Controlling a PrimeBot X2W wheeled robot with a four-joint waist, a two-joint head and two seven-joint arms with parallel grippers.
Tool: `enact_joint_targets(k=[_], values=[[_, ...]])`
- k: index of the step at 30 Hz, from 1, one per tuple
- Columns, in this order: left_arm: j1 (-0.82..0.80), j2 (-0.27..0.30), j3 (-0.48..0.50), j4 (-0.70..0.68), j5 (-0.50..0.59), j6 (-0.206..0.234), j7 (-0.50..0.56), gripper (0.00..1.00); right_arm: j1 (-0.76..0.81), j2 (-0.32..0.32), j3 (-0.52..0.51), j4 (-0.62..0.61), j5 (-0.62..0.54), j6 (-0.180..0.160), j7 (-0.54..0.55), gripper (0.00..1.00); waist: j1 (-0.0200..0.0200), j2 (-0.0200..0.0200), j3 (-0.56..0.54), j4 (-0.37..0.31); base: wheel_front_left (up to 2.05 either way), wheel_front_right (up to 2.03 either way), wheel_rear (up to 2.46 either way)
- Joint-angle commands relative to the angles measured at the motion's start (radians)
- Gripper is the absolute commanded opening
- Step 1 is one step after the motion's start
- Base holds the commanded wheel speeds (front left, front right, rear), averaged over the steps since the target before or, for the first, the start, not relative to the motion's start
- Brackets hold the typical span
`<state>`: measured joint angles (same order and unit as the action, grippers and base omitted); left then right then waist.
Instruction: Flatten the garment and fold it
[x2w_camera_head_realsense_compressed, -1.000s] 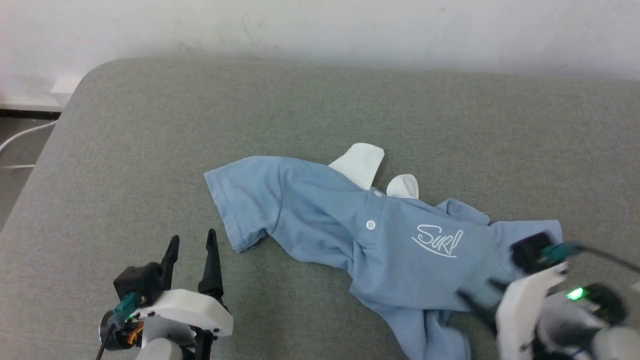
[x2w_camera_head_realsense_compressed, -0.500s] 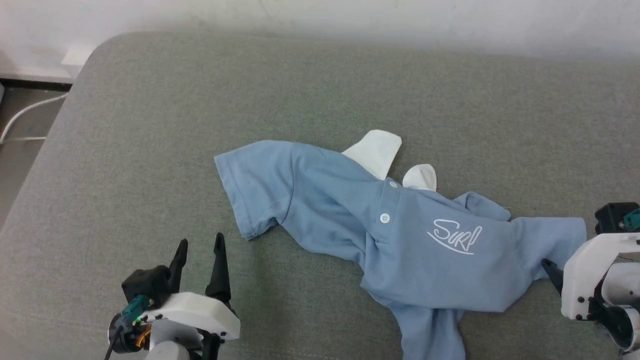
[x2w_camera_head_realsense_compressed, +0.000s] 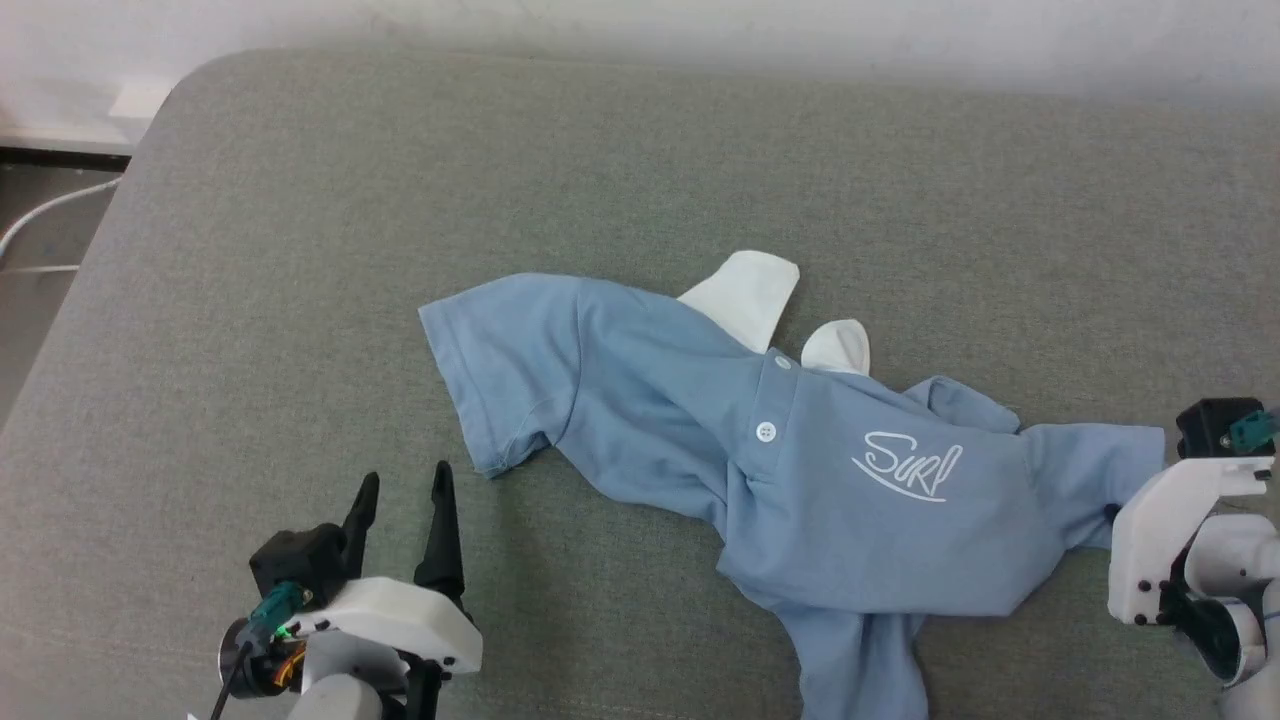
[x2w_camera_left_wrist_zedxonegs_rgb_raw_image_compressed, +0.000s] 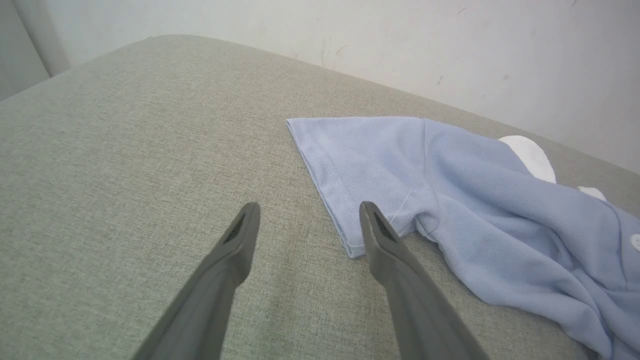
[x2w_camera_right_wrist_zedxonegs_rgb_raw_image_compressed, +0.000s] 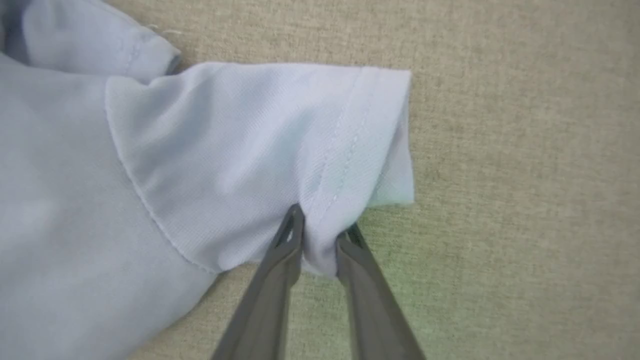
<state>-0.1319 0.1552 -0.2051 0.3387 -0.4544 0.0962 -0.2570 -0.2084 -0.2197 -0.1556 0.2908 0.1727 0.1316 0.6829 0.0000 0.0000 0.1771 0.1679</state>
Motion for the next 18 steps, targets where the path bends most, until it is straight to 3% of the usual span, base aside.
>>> enact_joint_targets(k=[1, 12, 18], values=[[-0.012, -0.003, 0.003, 0.006, 0.007, -0.009, -0.005, 1.0, -0.021, 0.0, 0.004, 0.005, 0.007, -0.001, -0.016, 0.0, 0.0, 0.0, -0.018, -0.012, 0.0, 0.0, 0.0], [0.013, -0.018, 0.008, 0.029, 0.012, -0.027, -0.005, 1.0, -0.253, -0.117, -0.028, -0.066, 0.016, -0.001, -0.154, 0.0, 0.0, 0.0, -0.099, -0.027, 0.0, 0.0, 0.0], [0.04, -0.023, 0.033, 0.02, 0.012, -0.03, -0.005, 1.0, -0.162, -0.143, -0.01, -0.115, 0.065, -0.001, -0.193, 0.0, 0.0, 0.0, -0.099, -0.034, 0.0, 0.0, 0.0]])
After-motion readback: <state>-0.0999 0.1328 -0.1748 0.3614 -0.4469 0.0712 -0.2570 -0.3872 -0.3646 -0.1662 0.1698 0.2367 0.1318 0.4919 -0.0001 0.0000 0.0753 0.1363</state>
